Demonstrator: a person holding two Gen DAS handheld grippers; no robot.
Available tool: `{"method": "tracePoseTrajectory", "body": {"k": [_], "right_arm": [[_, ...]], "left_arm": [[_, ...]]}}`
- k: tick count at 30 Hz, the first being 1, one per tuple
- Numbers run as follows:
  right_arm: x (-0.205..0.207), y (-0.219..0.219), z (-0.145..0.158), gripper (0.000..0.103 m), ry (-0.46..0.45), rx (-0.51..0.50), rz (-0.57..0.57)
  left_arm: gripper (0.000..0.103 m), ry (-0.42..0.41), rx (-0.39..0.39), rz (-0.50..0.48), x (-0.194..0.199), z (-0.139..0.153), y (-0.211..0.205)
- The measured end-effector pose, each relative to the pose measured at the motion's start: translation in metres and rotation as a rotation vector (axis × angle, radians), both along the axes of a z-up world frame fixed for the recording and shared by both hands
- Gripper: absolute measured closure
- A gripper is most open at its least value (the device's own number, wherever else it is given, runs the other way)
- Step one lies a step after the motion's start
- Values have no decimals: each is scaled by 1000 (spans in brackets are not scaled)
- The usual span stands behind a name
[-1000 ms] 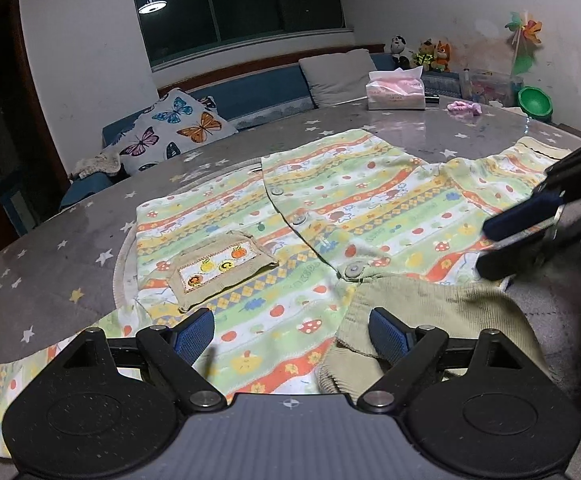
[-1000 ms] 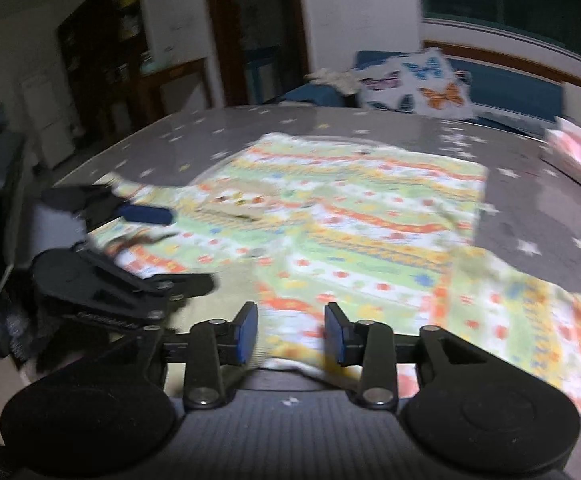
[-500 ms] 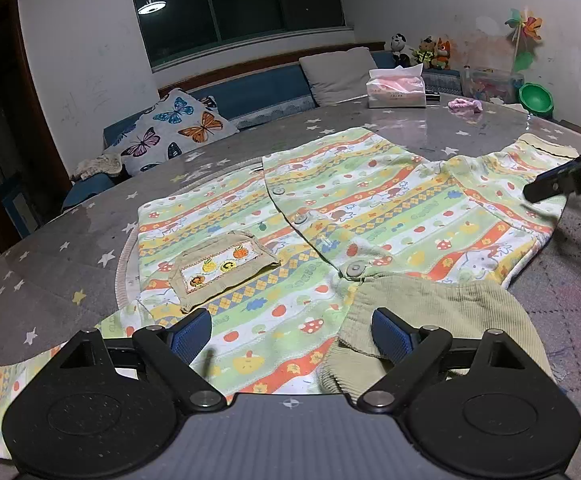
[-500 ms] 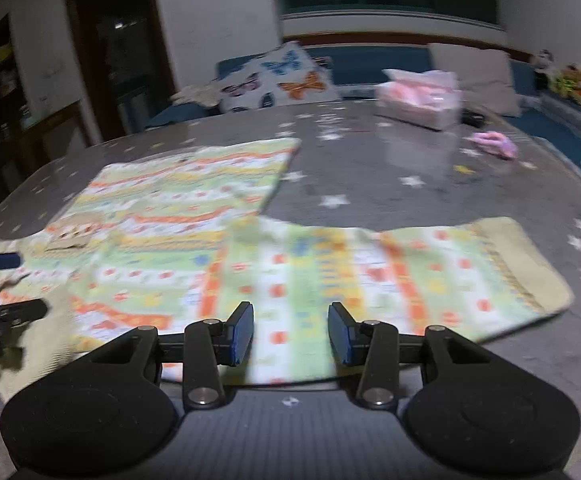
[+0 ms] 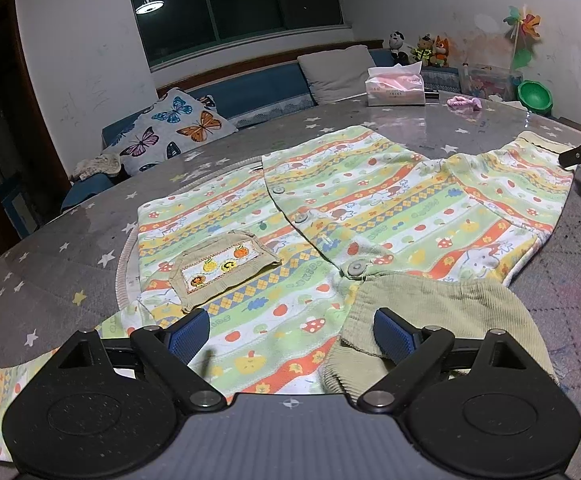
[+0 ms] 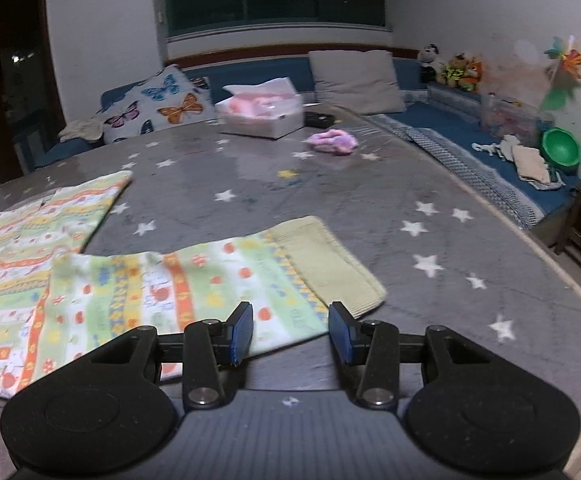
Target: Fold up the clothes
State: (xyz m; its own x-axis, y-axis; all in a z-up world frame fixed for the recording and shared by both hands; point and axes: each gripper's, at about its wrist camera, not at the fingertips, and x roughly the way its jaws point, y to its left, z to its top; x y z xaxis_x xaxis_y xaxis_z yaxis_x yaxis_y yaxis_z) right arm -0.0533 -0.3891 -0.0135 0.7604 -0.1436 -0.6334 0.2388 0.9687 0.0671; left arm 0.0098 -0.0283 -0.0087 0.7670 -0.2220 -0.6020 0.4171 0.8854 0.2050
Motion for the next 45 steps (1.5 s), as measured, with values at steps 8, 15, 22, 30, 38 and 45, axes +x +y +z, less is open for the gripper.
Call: {"method": "tracePoseTrajectory", "body": {"k": [8,15,22,30,38,45], "right_arm": [[1,-17,2,60,-24,0,-95],[6,-25,-6,65,-11,24,-122],[1,-22,3,95,-33,42,-118],[1,-18,7,97,-25,61,-116],[5,27,70,97,-145,110,82],[26,95,116,97,-201,138,322]], "left_arm": [[11,0,11,0,0,0,-1],[11,1,13,4,0,1,-1],[10,-6,9,11,1,5,-2],[9,-2,-5,38,5,7,1],[8,-3,-28,69,10,9,6],[8,-3,-53,86,8,7,16]]}}
